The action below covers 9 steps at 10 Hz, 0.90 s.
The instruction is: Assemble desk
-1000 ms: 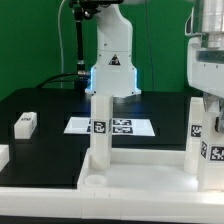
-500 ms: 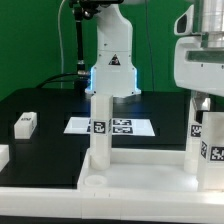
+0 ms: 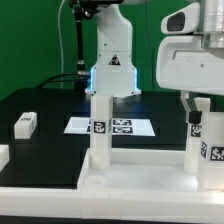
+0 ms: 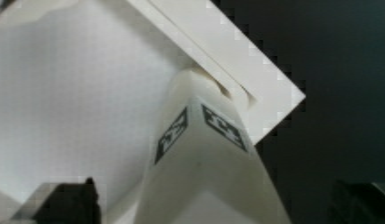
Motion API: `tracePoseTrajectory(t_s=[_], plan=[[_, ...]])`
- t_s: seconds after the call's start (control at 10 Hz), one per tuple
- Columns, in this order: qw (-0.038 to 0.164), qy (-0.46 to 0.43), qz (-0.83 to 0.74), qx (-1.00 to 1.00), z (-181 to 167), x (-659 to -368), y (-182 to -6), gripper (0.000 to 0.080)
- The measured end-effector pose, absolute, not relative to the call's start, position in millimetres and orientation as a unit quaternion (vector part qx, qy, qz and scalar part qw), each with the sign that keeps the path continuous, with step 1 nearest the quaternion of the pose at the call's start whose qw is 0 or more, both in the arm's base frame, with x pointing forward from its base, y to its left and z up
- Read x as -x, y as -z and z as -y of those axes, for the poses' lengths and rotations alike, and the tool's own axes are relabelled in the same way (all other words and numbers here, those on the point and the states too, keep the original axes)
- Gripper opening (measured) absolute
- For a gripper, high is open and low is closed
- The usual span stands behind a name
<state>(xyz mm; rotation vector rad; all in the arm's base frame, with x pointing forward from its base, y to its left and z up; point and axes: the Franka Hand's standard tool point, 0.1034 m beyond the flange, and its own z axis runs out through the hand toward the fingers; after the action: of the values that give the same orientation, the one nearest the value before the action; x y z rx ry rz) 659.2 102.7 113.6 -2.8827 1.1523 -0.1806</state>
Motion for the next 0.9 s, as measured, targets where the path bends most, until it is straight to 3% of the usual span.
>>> tracePoseTrajectory(t_s=[0.9], plan=[[-0.013, 0.060, -0.022, 0.998, -105.1, -658.5, -112.6, 0.0649]])
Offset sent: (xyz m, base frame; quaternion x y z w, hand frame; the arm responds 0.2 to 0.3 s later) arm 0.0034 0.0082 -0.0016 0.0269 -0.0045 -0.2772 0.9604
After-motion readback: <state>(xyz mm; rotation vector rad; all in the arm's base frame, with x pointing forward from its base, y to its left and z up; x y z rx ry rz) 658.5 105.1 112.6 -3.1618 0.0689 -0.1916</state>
